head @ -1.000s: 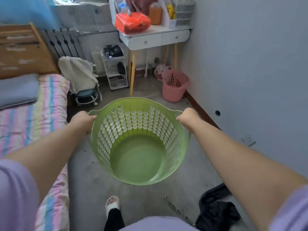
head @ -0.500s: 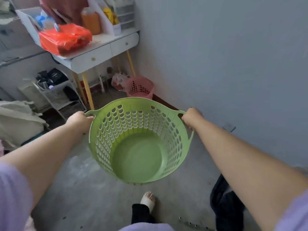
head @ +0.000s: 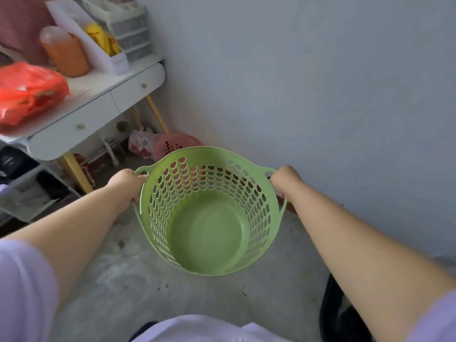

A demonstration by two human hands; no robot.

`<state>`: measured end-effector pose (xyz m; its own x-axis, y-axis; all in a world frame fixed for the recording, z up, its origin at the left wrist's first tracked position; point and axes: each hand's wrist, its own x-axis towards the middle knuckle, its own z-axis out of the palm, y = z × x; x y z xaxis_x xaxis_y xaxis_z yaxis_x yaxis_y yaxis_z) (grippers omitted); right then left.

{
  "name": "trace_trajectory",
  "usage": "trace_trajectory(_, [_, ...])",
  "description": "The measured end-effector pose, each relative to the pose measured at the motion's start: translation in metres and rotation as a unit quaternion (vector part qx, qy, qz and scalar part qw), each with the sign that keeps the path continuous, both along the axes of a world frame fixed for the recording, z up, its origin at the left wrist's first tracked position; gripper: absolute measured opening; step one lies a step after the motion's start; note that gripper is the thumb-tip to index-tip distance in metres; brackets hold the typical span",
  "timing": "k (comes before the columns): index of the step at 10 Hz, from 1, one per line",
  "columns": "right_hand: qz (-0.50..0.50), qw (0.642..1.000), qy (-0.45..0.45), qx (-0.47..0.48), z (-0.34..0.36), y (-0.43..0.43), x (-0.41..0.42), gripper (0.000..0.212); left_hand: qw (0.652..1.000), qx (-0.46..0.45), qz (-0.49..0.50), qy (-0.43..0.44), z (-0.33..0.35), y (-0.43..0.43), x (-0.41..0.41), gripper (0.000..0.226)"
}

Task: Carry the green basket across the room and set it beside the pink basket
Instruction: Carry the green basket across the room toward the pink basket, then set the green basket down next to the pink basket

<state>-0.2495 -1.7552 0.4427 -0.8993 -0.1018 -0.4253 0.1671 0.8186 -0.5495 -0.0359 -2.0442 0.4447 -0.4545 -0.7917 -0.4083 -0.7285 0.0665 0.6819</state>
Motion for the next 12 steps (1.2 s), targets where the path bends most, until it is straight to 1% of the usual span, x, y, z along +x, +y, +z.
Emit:
trace_trajectory(1, [-0.019, 1.000, -0.007, 0.014, -0.009, -0.014, -0.036, 0.030, 1.000, 0.024, -0.019, 0.001, -0.006, -0.026, -0.057, 0.026])
trace_trajectory(2, [-0.051, 0.999, -0.005, 0.005, -0.017, -0.030, -0.073, 0.030, 0.997, 0.058, -0.042, 0.014, -0.014, -0.054, -0.112, 0.025])
trace_trajectory(3, [-0.068, 0.997, -0.022, 0.021, -0.027, -0.046, -0.104, 0.035, 0.994, 0.077, -0.079, 0.009, -0.027, -0.081, -0.168, 0.022])
trace_trajectory(4, [-0.115, 0.992, -0.049, -0.007, -0.048, -0.067, -0.138, 0.026, 0.989, 0.094, -0.112, -0.015, -0.041, -0.111, -0.230, 0.024])
trace_trajectory(5, [-0.170, 0.983, -0.073, -0.016, -0.067, -0.085, -0.165, 0.010, 0.984, 0.102, -0.141, -0.046, -0.055, -0.136, -0.282, 0.022])
trace_trajectory(6, [-0.183, 0.978, -0.096, -0.014, -0.091, -0.096, -0.193, 0.016, 0.976, 0.115, -0.178, -0.057, -0.089, -0.168, -0.342, 0.021])
trace_trajectory(7, [-0.216, 0.970, -0.111, 0.010, -0.128, -0.107, -0.215, 0.024, 0.971, 0.104, -0.196, -0.086, -0.113, -0.181, -0.376, 0.032])
trace_trajectory(8, [-0.215, 0.966, -0.138, 0.046, -0.166, -0.116, -0.235, 0.017, 0.968, 0.093, -0.204, -0.113, -0.145, -0.188, -0.406, 0.037])
trace_trajectory(9, [-0.213, 0.963, -0.144, 0.079, -0.206, -0.124, -0.252, 0.028, 0.962, 0.066, -0.228, -0.134, -0.190, -0.193, -0.428, 0.038])
trace_trajectory(10, [-0.217, 0.961, -0.149, 0.087, -0.260, -0.134, -0.268, 0.032, 0.943, 0.010, -0.289, -0.167, -0.239, -0.197, -0.452, 0.030])
trace_trajectory(11, [-0.229, 0.958, -0.156, 0.071, -0.318, -0.142, -0.286, 0.031, 0.909, -0.054, -0.357, -0.209, -0.286, -0.199, -0.472, 0.025])
trace_trajectory(12, [-0.249, 0.955, -0.153, 0.048, -0.370, -0.148, -0.301, 0.027, 0.897, -0.080, -0.372, -0.224, -0.336, -0.206, -0.483, 0.030])
